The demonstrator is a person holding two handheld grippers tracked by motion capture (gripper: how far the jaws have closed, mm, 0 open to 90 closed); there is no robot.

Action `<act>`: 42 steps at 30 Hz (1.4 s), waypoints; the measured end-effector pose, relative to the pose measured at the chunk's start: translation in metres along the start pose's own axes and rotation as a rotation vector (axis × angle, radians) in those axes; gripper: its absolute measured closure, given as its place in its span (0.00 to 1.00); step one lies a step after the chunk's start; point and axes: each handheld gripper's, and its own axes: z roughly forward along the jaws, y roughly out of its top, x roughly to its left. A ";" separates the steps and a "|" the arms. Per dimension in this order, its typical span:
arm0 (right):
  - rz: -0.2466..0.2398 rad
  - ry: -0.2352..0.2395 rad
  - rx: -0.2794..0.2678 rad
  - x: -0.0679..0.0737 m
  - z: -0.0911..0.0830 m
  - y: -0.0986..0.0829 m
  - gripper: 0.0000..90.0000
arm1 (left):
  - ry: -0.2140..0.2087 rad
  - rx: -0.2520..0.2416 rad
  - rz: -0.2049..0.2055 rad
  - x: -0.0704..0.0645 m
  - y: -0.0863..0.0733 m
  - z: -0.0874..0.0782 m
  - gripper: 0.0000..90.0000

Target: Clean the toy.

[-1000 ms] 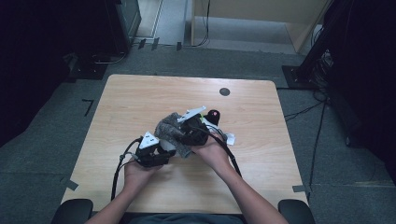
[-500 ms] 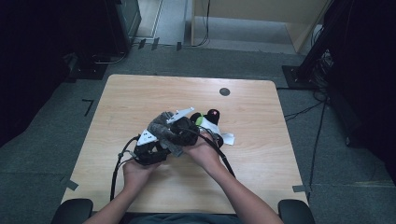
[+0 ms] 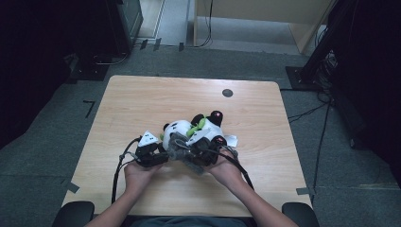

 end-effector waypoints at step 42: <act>0.243 -0.067 -0.118 -0.069 -0.091 -0.088 0.91 | 0.002 0.018 0.023 0.000 0.004 -0.001 0.62</act>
